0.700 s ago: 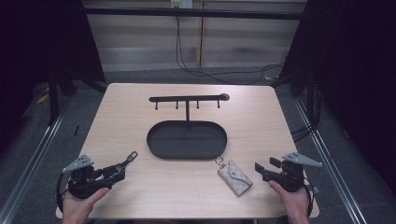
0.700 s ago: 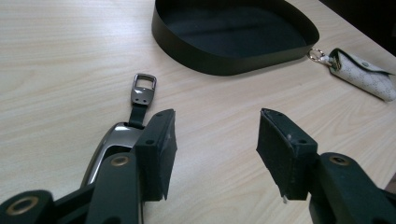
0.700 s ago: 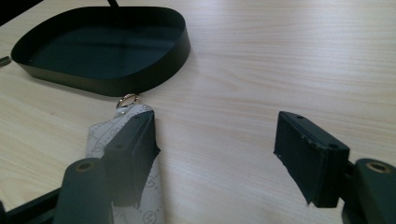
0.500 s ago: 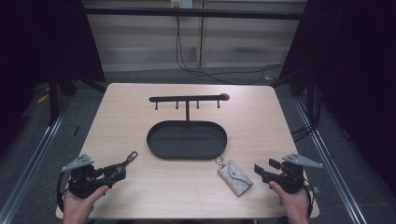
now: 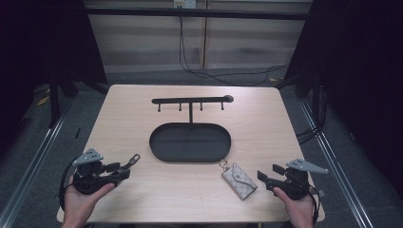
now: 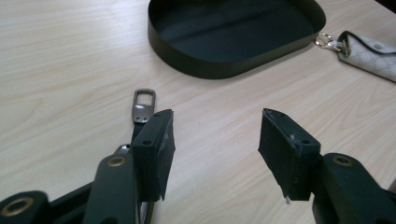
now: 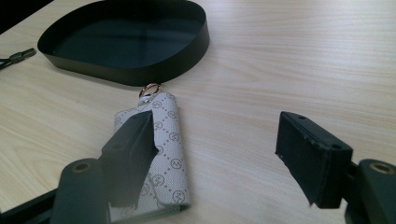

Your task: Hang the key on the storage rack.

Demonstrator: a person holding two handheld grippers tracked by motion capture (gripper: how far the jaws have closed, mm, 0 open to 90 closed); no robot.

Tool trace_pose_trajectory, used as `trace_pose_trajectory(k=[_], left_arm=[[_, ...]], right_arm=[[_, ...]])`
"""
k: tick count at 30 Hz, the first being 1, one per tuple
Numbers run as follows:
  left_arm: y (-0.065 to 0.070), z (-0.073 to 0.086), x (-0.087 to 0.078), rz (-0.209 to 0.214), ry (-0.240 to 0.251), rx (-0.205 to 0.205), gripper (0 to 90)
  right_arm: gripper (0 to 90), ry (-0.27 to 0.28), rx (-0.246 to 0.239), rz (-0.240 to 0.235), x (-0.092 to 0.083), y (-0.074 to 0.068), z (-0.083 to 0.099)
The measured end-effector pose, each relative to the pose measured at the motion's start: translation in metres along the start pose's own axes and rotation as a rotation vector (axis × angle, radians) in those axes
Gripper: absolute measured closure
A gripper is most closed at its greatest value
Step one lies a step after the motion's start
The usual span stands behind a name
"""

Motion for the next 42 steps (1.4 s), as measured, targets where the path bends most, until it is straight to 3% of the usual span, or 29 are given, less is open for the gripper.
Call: trace_pose_trajectory(k=[4, 8, 15, 18, 23, 36, 42], left_arm=[[-0.001, -0.011, 0.001, 0.03, -0.008, -0.012, 38.4], [-0.002, -0.017, 0.002, 0.024, -0.02, -0.012, 39.4], [-0.005, -0.025, 0.009, -0.046, -0.093, 0.016, 44.1], [-0.006, -0.028, 0.01, -0.059, -0.099, 0.031, 46.7], [-0.008, -0.034, 0.013, -0.052, -0.132, 0.055, 50.1], [-0.019, -0.046, 0.026, -0.007, -0.207, 0.027, 53.7], [-0.021, -0.053, 0.031, -0.02, -0.272, 0.068, 58.7]], right_arm=[[27.9, -0.009, 0.0, -0.003, 0.002, 0.001, 0.001], [27.9, -0.009, 0.004, -0.005, 0.002, 0.001, 0.001], [27.9, -0.02, 0.006, -0.003, 0.003, 0.001, 0.002], [27.9, -0.021, 0.009, -0.009, 0.004, 0.001, 0.002], [27.9, -0.021, 0.009, -0.014, 0.004, 0.001, 0.002], [27.8, -0.03, 0.014, -0.014, 0.005, 0.002, 0.002], [27.7, -0.032, 0.015, -0.013, 0.005, 0.002, 0.002]])
Point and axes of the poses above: each handheld gripper's, and its own axes: x roughly forward along the jaws, z roughly out of its underside, y roughly to its right, the point moved 3 cm from there along x, roughly forward along the jaws, and after that the axes turned 7 degrees about y, right-handed, at the moved point
